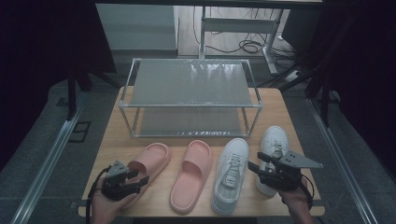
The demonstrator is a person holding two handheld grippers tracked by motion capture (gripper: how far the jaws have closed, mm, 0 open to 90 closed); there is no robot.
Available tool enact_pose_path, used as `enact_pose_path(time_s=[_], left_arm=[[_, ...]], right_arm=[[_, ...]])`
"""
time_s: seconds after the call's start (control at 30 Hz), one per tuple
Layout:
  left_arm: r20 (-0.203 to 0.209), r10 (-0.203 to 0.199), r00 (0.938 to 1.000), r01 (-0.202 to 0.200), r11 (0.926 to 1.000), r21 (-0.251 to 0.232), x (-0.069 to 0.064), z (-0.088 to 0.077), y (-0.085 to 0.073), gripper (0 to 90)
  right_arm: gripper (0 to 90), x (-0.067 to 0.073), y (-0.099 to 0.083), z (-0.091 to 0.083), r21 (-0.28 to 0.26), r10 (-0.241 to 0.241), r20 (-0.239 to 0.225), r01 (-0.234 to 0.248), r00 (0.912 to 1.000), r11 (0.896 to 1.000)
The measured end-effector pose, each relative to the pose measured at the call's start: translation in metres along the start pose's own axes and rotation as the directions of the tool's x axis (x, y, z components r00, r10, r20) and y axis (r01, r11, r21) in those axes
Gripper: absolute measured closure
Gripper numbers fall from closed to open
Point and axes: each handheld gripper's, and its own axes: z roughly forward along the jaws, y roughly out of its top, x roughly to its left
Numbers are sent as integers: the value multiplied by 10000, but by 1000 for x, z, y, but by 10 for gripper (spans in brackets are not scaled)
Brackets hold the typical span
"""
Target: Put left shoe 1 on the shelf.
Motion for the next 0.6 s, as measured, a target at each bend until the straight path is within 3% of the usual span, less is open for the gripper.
enact_pose_path(time_s=[0.27, 0.6], left_arm=[[-179, 147, 9997, -144, 9997, 187, -2, 19, 7, 478], [-367, 436, 9984, -420, 9982, 426, -9, 32, 10, 637]], right_arm=[[451, 0, 0, 1, 25, -47, -4, 47, 10000, 10000], [449, 1, 0, 0, 49, -38, -29, 38, 10000, 10000]])
